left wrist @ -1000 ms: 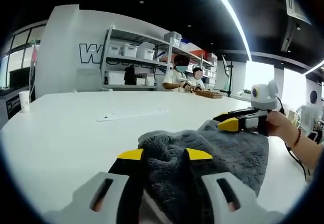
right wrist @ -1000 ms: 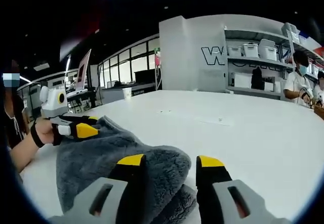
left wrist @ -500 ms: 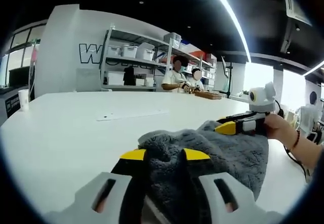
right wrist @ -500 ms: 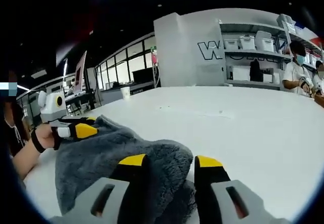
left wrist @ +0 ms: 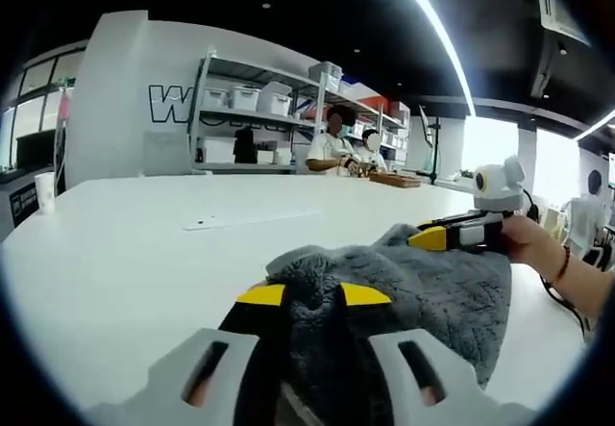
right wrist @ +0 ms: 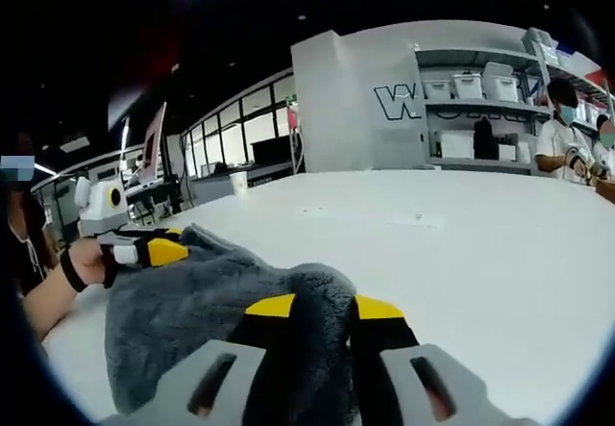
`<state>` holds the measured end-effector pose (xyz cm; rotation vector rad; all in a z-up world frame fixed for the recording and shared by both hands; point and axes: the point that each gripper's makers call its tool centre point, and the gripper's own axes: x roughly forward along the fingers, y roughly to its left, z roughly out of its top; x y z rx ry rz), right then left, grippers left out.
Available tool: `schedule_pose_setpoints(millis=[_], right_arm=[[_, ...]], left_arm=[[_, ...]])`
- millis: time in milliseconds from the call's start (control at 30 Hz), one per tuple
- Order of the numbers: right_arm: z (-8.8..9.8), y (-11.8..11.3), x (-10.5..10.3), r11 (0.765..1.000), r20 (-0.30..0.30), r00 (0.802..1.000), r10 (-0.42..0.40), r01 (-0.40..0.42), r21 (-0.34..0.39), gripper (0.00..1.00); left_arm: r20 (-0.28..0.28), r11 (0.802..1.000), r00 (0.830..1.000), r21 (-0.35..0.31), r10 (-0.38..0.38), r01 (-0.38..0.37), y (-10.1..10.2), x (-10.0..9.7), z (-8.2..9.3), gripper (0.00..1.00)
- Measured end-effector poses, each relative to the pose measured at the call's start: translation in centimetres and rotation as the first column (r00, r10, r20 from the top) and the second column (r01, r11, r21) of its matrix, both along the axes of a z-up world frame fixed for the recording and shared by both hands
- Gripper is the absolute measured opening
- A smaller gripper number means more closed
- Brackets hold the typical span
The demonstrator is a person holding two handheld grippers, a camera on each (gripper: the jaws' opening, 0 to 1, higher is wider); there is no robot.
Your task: Open the folded towel by lifting each exposed corner and separating the folded layers until the towel lies flat within the target outline without major curled edges
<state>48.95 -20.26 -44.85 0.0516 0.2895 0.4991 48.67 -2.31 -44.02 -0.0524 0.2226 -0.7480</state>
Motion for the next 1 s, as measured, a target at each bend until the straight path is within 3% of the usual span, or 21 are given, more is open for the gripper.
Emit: schedule_pose_setpoints(millis=[567, 833, 1000], right_arm=[[1.9, 0.4, -0.2, 1.0, 0.122, 0.992, 0.014, -0.011, -0.023, 0.05], [2.2, 0.2, -0.3, 1.0, 0.121, 0.993, 0.003, -0.002, -0.007, 0.05], [2.9, 0.2, -0.5, 1.0, 0.152, 0.988, 0.007, -0.01, 0.02, 0.04]], left_arm=[[0.024, 1.0, 1.0, -0.021, 0.0, 0.0, 0.2, 0.1, 0.2, 0.12], [0.022, 0.998, 1.0, -0.055, -0.002, 0.003, 0.2, 0.1, 0.6, 0.09], [0.033, 0.998, 0.999, -0.06, 0.001, 0.001, 0.3, 0.0, 1.0, 0.09]])
